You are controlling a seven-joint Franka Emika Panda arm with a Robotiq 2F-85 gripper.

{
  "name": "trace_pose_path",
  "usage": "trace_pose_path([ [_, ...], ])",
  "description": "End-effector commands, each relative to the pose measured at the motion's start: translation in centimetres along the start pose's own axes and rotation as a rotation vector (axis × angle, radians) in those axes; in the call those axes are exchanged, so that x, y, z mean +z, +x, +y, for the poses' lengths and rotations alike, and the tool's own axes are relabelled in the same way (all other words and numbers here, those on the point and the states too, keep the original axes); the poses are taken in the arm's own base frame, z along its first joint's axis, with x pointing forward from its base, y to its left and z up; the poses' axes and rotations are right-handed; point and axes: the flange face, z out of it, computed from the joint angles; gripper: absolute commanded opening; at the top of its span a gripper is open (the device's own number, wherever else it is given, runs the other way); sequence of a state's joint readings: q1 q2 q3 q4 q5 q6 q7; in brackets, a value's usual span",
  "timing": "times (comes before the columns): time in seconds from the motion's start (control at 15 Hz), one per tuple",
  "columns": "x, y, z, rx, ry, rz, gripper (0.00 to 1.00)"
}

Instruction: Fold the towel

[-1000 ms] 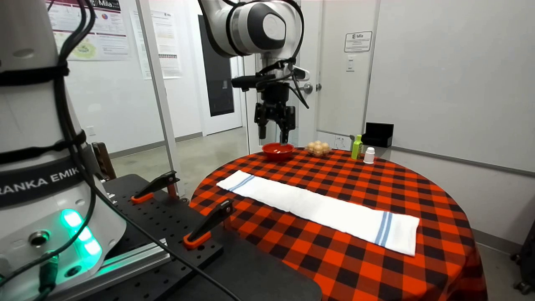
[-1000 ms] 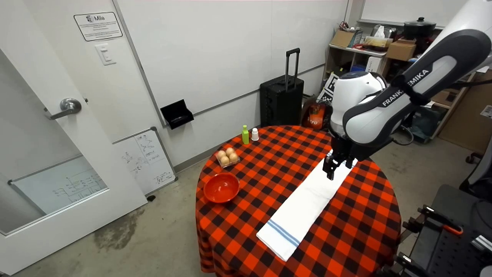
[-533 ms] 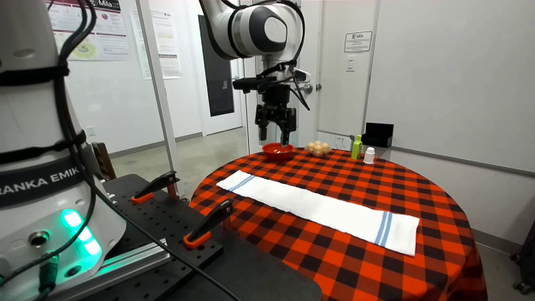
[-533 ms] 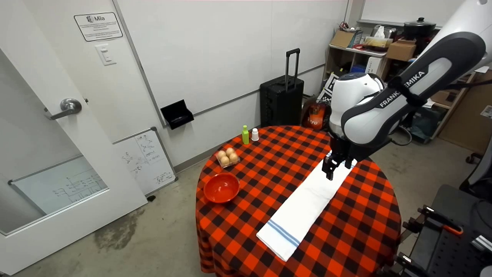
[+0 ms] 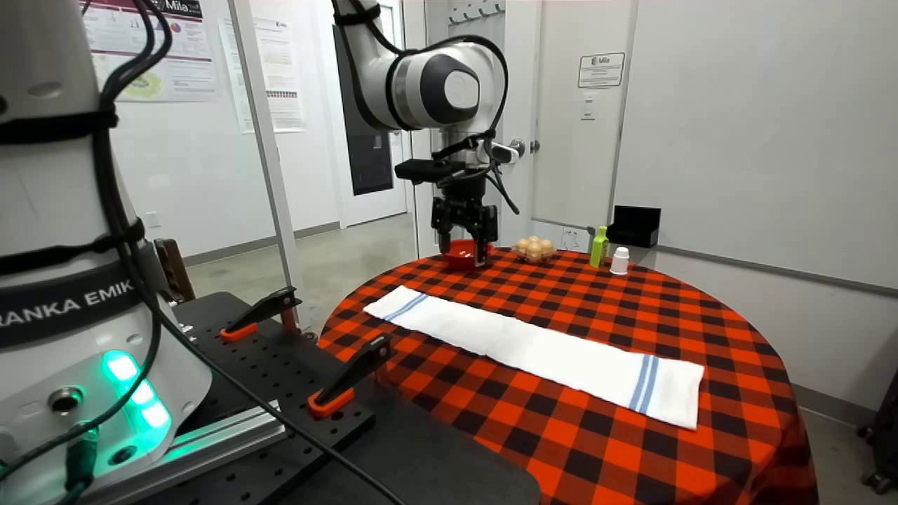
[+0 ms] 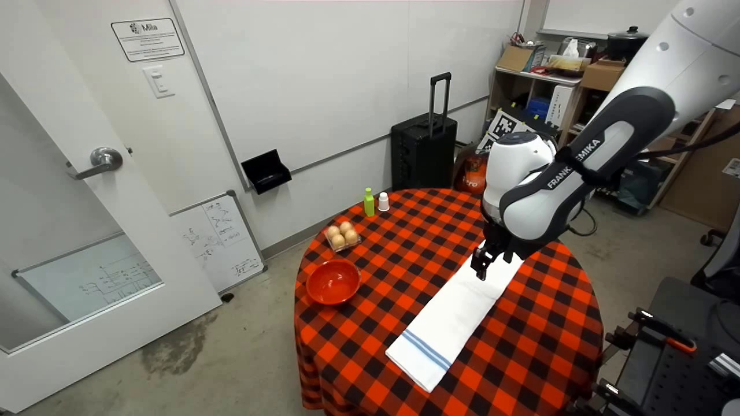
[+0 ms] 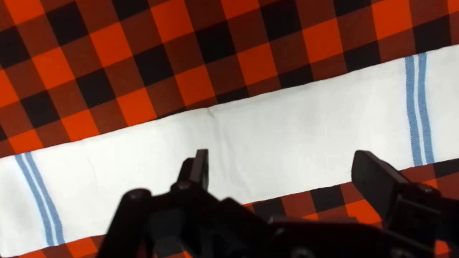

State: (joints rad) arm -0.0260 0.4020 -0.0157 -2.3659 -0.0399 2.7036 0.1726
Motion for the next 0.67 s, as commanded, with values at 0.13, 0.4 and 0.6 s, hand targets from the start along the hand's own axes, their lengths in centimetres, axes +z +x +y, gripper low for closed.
trace_pose_path([
  [0.13, 5.4, 3.9, 0.9, 0.014, -0.02, 0.038, 1.0],
  [0.4, 8.3, 6.0, 1.9, 0.008, -0.038, 0.025, 1.0],
  [0.6, 9.9, 7.5, 2.3, 0.012, -0.044, 0.027, 1.0],
])
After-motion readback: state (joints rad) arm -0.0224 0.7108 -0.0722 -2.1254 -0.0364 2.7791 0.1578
